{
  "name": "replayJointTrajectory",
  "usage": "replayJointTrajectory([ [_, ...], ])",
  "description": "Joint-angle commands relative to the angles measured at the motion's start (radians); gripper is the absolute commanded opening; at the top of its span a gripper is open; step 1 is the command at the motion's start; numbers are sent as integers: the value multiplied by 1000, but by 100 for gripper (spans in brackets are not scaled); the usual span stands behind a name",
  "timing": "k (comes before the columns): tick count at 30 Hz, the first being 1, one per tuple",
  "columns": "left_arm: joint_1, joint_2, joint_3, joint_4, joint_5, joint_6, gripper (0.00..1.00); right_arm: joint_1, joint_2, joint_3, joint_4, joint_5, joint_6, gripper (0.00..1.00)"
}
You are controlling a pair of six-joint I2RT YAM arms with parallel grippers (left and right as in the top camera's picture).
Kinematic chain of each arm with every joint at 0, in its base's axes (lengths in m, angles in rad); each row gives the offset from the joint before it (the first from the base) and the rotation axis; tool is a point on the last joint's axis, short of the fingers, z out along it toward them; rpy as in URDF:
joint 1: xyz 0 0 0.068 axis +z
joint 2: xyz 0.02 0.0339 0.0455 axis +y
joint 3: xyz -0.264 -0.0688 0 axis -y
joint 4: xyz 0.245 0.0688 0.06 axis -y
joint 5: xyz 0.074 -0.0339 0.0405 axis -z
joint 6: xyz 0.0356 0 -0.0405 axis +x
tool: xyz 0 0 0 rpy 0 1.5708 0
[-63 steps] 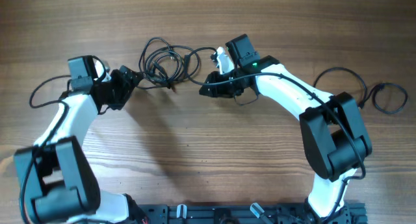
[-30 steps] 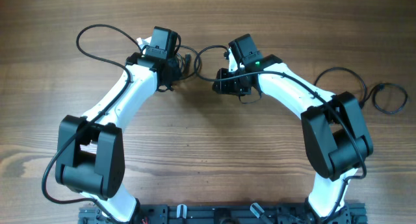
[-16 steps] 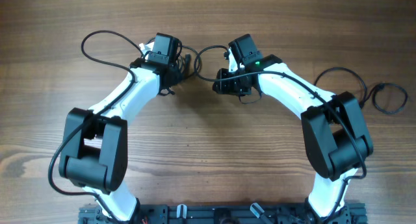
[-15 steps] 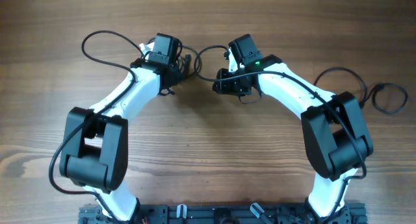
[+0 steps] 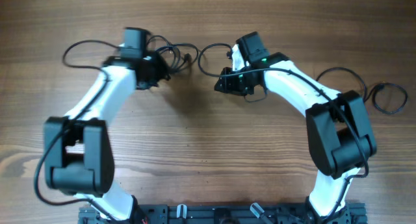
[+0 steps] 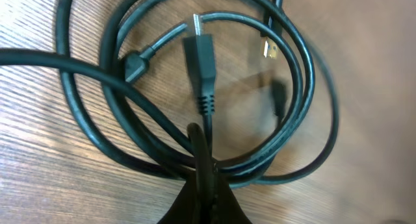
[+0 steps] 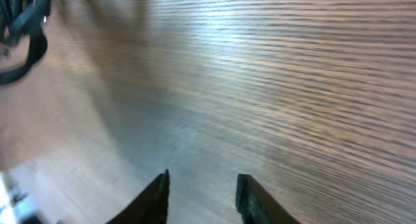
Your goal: Untangle cables
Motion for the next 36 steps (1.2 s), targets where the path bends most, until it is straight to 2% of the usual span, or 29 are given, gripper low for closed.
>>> replayJointTrajectory([
  [1,122,-29,14,4,455,-159,4,-47,-18,9,10,-283,-132,38],
  [5,178,-29,14,2,699,-299,4,-47,-18,9,50,-491,-36,38],
  [9,178,-29,14,6,893,-377,4,-17,-18,9,149,-515,122,40],
  [12,178,-29,14,11,994,-386,4,9,-18,9,290,-517,336,39],
  [16,178,-29,14,99,1127,-362,4,18,-18,9,455,-536,478,39],
  [18,178,-29,14,161,1131,-315,4,17,-18,9,553,-571,550,39],
  [21,178,-29,14,169,1130,-282,4,17,-18,9,632,-584,629,38],
  [24,178,-29,14,170,1110,-179,4,18,-18,9,723,-633,687,38],
  [28,177,-29,14,171,1098,-162,4,18,-18,9,739,-623,718,37],
  [33,145,-29,14,171,1012,-28,4,28,-18,9,748,-690,737,34],
  [36,147,-29,14,170,945,-6,4,28,-18,9,753,-713,705,34],
])
